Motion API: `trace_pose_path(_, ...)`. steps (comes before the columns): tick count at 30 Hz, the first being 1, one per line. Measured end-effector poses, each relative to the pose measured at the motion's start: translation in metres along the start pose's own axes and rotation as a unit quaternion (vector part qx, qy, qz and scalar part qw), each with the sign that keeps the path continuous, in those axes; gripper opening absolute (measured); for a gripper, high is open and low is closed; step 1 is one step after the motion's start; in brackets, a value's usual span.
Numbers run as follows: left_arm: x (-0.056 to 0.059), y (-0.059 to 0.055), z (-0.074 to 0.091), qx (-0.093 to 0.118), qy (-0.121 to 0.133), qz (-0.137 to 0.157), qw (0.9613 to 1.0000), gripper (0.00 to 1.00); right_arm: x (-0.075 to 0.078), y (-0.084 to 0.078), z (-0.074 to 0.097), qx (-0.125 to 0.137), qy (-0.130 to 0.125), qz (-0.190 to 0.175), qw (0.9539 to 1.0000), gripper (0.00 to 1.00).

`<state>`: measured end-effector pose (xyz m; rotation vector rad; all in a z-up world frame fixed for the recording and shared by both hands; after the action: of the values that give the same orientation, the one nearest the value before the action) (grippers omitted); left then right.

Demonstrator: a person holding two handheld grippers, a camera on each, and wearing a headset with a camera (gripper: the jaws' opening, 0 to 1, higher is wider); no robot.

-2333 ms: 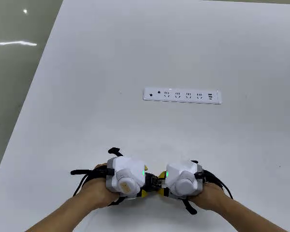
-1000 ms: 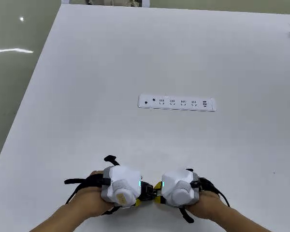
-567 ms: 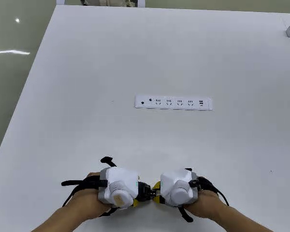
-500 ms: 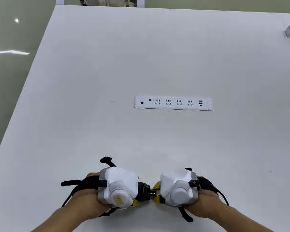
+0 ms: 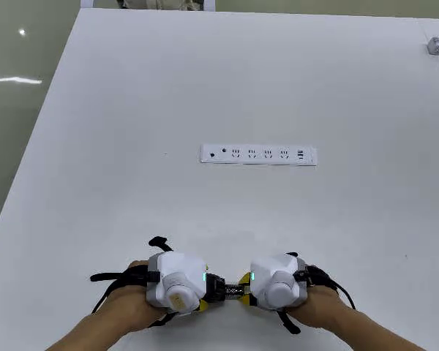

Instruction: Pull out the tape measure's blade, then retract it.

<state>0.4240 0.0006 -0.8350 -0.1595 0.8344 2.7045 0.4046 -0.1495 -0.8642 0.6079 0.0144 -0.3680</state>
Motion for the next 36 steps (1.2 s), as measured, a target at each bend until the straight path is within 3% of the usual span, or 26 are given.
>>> trace_pose_path(36,-0.001,0.001,-0.001,-0.008,-0.006,-0.006,0.9999,0.35,0.009,-0.03,0.024,-0.017,-0.009,-0.019,0.9996,0.1)
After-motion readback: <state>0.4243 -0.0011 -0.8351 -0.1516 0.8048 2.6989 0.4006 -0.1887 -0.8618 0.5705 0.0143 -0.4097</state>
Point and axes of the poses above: the centre of the closed fingertips' face, and the gripper's own axes: z roughly backward along the fingers, x roughly to its right, y roughly out of its top, the point moved 9 cm from there along z, roughly backward along the fingers, and after that the axes turned 13 degrees about -z, right-handed, at the moved point
